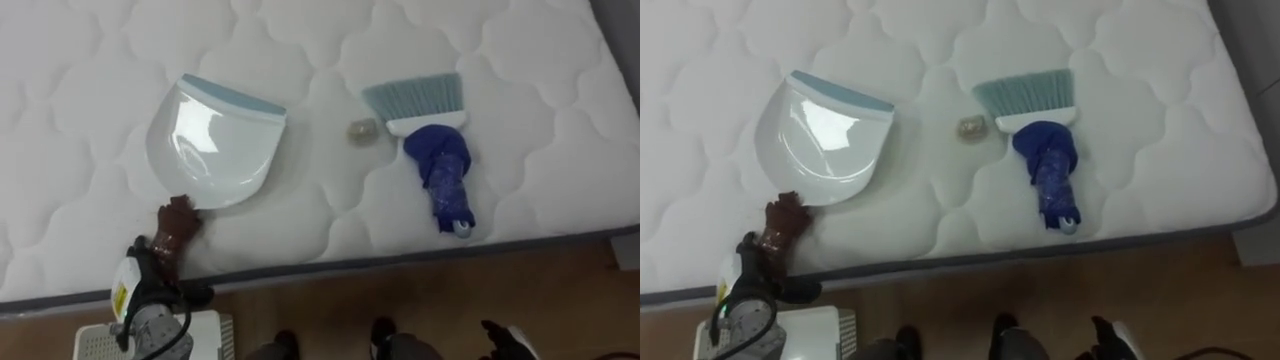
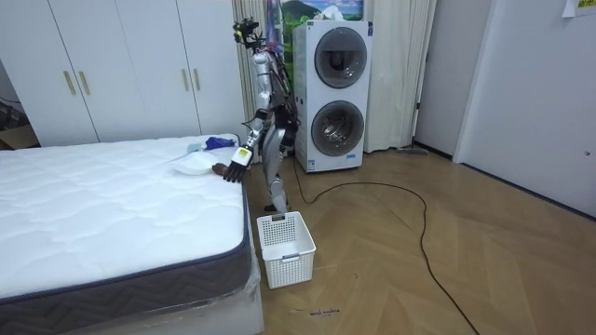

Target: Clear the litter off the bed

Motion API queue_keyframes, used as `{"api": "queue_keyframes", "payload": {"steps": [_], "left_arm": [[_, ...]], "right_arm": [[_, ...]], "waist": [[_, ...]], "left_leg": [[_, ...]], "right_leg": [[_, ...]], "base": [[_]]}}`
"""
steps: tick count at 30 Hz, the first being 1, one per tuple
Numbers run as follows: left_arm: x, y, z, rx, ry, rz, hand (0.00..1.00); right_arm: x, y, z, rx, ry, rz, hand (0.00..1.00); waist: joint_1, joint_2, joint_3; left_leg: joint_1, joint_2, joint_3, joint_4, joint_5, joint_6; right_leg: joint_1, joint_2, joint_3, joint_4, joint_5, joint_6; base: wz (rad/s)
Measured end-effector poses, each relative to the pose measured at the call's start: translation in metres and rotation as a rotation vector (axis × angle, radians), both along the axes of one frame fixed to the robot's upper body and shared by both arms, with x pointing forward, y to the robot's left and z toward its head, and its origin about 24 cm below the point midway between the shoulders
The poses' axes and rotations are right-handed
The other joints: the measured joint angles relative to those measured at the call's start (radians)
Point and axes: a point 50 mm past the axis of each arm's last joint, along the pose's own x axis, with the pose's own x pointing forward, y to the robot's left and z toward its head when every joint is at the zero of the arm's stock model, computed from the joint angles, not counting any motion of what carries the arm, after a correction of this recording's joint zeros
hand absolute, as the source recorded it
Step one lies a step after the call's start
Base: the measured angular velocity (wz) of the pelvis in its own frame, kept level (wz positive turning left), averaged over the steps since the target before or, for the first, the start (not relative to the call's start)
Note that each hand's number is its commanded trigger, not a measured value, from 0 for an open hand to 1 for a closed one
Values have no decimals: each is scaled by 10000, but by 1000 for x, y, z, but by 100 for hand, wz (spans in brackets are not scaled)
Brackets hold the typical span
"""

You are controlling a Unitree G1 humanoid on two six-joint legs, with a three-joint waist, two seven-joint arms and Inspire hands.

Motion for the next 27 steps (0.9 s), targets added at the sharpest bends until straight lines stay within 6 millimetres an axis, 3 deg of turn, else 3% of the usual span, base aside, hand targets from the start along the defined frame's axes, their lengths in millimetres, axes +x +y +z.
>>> {"api": "queue_keyframes", "payload": {"steps": [13, 27], "left_arm": [[15, 5, 15, 222, -1101, 592, 0], [22, 5, 21, 180, -1663, 824, 0]], "right_arm": [[-3, 1, -1, 66, 106, 120, 0], [-1, 2, -1, 113, 33, 104, 0]], "waist": [[-135, 137, 65], [-189, 137, 65]], "left_leg": [[-146, 0, 4, -10, 41, 21], [-146, 0, 7, -31, 35, 24]], "right_leg": [[-165, 1, -5, 5, 116, -37], [-165, -1, -12, -15, 87, -11]], "base": [[0], [0]]}}
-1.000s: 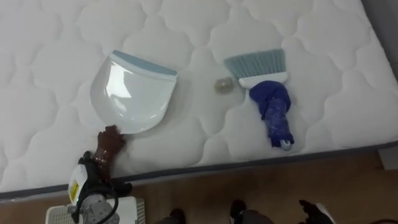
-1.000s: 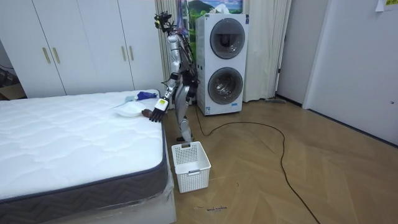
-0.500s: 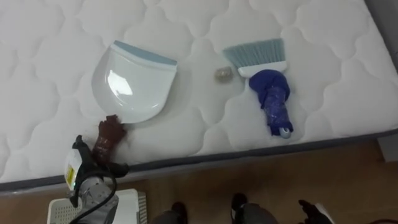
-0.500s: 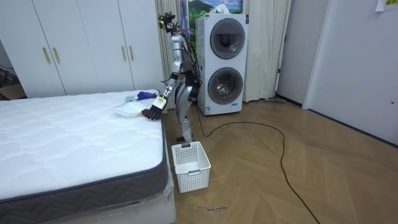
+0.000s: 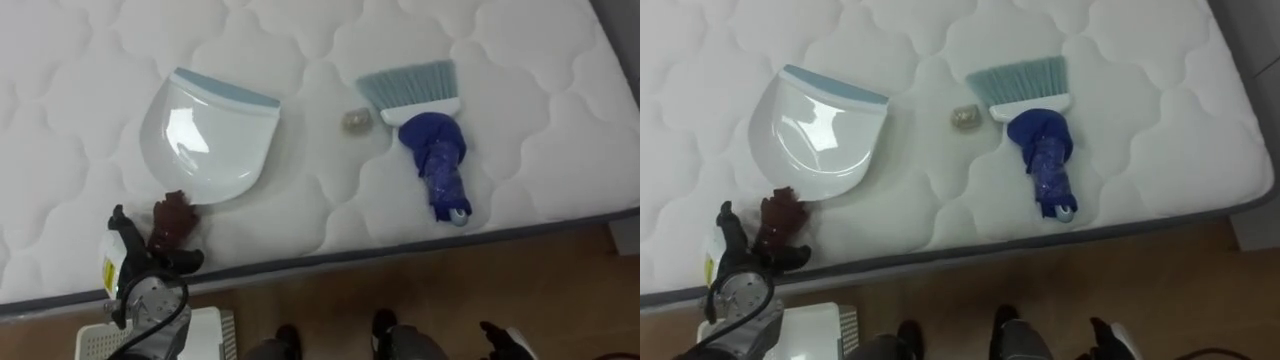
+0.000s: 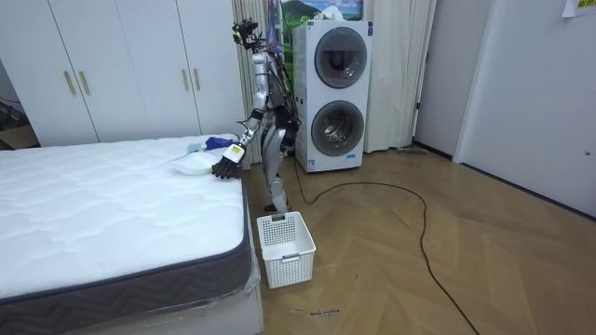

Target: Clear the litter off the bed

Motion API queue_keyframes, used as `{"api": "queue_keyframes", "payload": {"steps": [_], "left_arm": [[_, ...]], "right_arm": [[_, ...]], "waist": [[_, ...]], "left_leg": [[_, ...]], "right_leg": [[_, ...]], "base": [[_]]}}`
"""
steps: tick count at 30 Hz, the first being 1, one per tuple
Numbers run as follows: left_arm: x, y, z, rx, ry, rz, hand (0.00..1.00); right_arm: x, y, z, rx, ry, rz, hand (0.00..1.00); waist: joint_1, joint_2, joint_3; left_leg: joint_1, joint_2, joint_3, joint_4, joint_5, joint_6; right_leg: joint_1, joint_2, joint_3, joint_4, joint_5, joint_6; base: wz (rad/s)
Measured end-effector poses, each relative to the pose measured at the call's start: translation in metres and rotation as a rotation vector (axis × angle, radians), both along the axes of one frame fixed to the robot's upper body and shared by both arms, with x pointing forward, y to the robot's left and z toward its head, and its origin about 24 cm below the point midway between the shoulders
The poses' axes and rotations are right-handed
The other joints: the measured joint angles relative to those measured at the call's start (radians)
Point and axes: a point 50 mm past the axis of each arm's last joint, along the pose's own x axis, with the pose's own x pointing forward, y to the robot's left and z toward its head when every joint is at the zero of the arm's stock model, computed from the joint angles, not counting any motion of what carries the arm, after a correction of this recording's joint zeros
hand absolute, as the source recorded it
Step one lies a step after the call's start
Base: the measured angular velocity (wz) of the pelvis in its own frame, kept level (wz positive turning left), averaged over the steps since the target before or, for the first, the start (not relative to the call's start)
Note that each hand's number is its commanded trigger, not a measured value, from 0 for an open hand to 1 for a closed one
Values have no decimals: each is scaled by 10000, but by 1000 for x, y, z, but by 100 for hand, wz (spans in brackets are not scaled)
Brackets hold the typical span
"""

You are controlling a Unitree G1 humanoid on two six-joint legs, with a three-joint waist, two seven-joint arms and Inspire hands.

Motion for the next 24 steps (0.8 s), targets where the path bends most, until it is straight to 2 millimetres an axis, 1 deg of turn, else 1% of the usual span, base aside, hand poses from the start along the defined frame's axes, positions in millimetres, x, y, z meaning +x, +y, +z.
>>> {"api": "queue_keyframes", "payload": {"steps": [12, 17, 20, 21, 24], "left_arm": [[12, -2, 10, -169, -527, -25, 0], [13, -2, 10, -226, -523, -80, 0], [15, -4, 11, -360, -499, -341, 0], [17, -6, 12, -390, -517, -456, 0], [19, -5, 13, -393, -558, -515, 0]], "right_arm": [[1, 0, 0, 107, 90, 78, 0], [3, 1, 0, 206, 87, 155, 0], [11, 3, 3, 241, -50, 304, 0], [13, 4, 3, 236, -104, 361, 0], [15, 4, 4, 222, -169, 445, 0]], "waist": [[-85, -15, -1], [-249, -56, 28], [-311, -89, 51], [-317, -111, 73], [-343, -110, 73]], "left_leg": [[1, -1, 10, 8, 1, 2], [7, -1, 22, 15, 1, 3], [-137, 3, 107, 43, 0, 3], [-217, 3, 152, 108, -1, 5], [-373, 16, 170, 251, -3, 7]], "right_leg": [[16, 1, 16, -19, 2, 2], [4, 7, 45, 1, 2, 2], [-207, 12, 137, 77, 2, 1], [-332, 11, 197, 182, 2, 1], [-519, 28, 247, 311, 2, -2]], "base": [[0], [-1], [-8], [-7], [-2]]}}
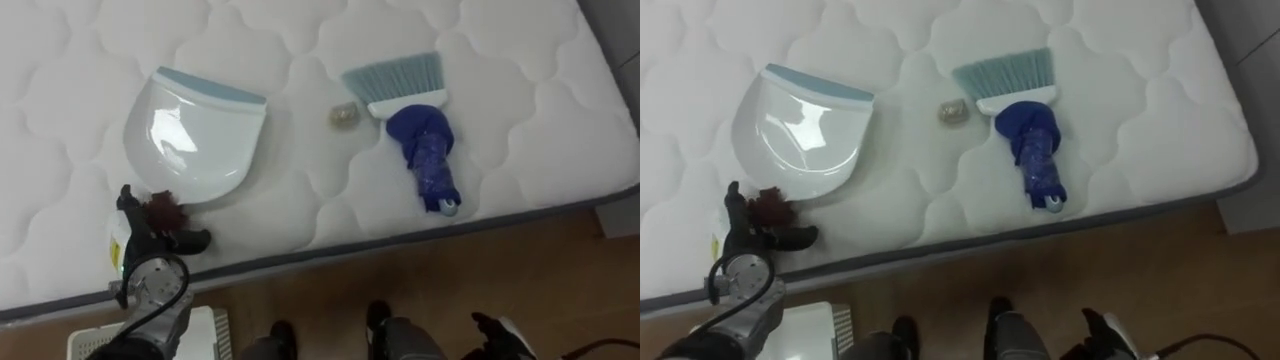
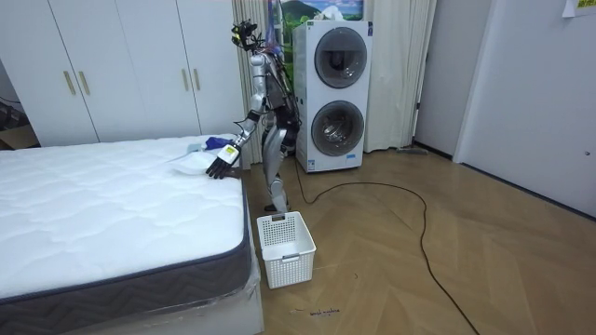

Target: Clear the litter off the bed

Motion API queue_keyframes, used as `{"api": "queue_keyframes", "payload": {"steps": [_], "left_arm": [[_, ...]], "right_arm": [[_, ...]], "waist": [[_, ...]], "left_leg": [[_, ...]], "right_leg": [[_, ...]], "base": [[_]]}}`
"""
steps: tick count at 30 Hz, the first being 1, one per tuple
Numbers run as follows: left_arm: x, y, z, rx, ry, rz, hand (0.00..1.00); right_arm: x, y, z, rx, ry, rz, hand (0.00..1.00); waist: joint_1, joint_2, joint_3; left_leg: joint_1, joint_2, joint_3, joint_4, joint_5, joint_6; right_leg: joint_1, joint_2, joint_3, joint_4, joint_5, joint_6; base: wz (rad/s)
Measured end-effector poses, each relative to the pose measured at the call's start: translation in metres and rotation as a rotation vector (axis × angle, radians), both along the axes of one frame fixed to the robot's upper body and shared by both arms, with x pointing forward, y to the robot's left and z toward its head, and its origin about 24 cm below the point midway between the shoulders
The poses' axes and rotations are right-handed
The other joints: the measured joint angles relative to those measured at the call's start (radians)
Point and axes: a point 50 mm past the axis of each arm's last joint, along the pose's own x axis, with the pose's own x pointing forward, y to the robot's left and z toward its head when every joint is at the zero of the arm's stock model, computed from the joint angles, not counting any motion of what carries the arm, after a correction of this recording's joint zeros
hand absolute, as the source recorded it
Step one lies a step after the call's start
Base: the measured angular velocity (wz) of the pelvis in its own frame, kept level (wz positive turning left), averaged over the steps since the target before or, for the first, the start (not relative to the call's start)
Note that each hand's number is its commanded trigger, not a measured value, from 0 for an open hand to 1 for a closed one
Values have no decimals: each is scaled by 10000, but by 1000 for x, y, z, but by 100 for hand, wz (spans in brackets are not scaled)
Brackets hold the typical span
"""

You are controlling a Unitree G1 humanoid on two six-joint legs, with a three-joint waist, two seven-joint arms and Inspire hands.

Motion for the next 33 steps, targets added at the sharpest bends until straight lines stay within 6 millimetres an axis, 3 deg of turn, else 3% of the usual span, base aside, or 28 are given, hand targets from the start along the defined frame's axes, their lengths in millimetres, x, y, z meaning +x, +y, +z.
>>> {"api": "queue_keyframes", "payload": {"steps": [5, 6, 7, 8, 9, 10, 13, 21, 33], "left_arm": [[1, 1, 1, -5, 11, -78, 0], [1, 1, 1, 38, 46, -120, 8], [1, 3, 0, 82, 108, -177, 29], [0, 4, 0, 76, 147, -217, 37], [1, 5, 0, 113, 243, -350, 78], [1, 7, 0, 109, 317, -447, 100], [5, 12, 2, 276, 610, -681, 100], [9, 35, 9, 961, 1202, -727, 100], [4, 24, -4, 460, 2407, -1334, 100]], "right_arm": [[0, 0, 0, 2, 1, 15, 0], [0, 1, 0, 5, 3, 48, 0], [1, 2, 0, 12, -2, 96, 0], [1, 2, 0, 12, -9, 115, 0], [1, 2, 0, -6, 9, 118, 0], [1, 2, 0, -24, 43, 126, 0], [1, 1, 0, -32, 62, 91, 0], [3, 1, 1, -208, 234, 407, 0], [2, 1, 1, -313, 240, 360, 0]], "waist": [[-11, -7, 4], [-12, -7, 5], [-13, -1, 8], [-14, -1, 8], [-36, 4, 11], [-48, 14, 18], [-59, 92, 71], [-55, 126, 83], [-170, 183, 46]], "left_leg": [[-30, 22, 38, 47, -14, -6], [-54, 46, 42, 64, -33, -8], [-98, 86, 45, 130, -67, -11], [-108, 92, 45, 145, -90, -12], [-118, 92, 45, 149, -121, 1], [-124, 93, 43, 167, -146, 5], [-180, 100, 26, 263, -168, 22], [-158, 66, 54, 230, -172, 28], [-107, 15, 120, 110, -156, 54]], "right_leg": [[-67, 23, 61, 55, -8, -10], [-66, 44, 61, 48, -8, -12], [-72, 81, 52, 34, -5, -19], [-84, 86, 45, 36, -4, -23], [-95, 84, 41, 38, -5, -25], [-95, 81, 32, 50, -4, -25], [-104, 70, -6, 95, -5, -24], [-133, 40, 33, 177, -12, -16], [-126, -43, 32, 173, -41, 39]], "base": [[-2], [-6], [-7], [-4], [0], [0], [2], [0], [0]]}}
